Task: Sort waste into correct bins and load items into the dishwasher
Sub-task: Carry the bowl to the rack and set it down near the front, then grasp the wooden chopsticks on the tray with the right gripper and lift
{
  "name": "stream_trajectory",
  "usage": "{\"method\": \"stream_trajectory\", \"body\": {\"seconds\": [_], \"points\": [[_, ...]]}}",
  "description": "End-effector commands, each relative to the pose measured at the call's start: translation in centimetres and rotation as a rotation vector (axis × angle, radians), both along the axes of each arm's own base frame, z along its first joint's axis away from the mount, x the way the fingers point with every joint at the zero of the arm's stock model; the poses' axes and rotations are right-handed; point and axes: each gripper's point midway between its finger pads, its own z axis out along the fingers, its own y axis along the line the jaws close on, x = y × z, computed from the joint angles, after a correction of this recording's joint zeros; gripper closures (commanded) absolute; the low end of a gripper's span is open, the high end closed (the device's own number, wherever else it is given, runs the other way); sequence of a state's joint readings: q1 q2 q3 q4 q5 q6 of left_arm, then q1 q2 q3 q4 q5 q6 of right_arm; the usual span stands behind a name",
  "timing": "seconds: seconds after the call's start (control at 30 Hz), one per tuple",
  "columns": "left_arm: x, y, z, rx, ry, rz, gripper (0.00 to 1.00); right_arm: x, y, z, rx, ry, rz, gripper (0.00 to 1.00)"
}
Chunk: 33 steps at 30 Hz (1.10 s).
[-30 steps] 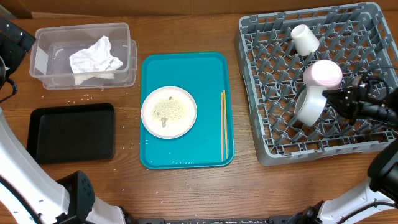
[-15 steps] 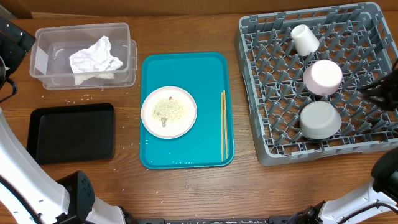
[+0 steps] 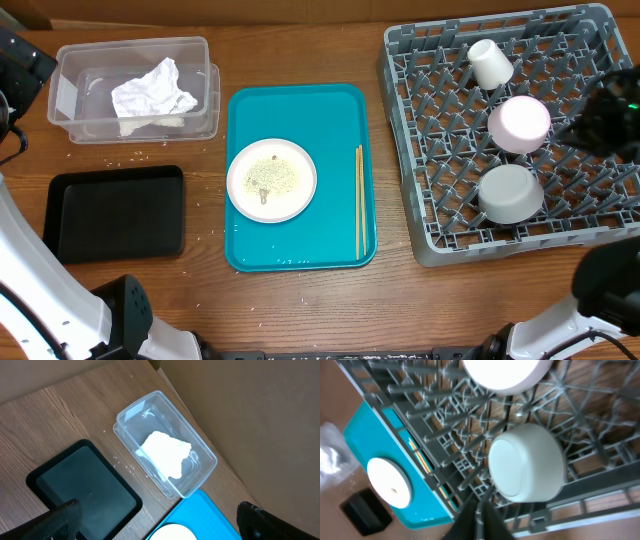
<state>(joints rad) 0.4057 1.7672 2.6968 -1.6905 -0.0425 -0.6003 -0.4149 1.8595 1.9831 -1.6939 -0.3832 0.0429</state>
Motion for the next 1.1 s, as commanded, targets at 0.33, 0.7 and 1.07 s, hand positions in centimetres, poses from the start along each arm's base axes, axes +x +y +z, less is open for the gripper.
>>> {"method": "stream_trajectory", "body": {"seconds": [0.33, 0.7, 1.07], "points": [[-0.6, -0.3, 0.7, 0.013, -0.019, 0.006, 0.0, -4.0, 2.2, -9.1, -0.148, 0.308, 0.007, 0.96], [-0.6, -0.3, 0.7, 0.013, -0.019, 0.006, 0.0, -8.0, -4.3, -9.6, -0.391, 0.501, -0.281, 0.96], [-0.6, -0.3, 0.7, 0.013, -0.019, 0.006, 0.0, -3.4, 3.5, -2.7, -0.069, 0.175, 0.013, 0.96]]}}
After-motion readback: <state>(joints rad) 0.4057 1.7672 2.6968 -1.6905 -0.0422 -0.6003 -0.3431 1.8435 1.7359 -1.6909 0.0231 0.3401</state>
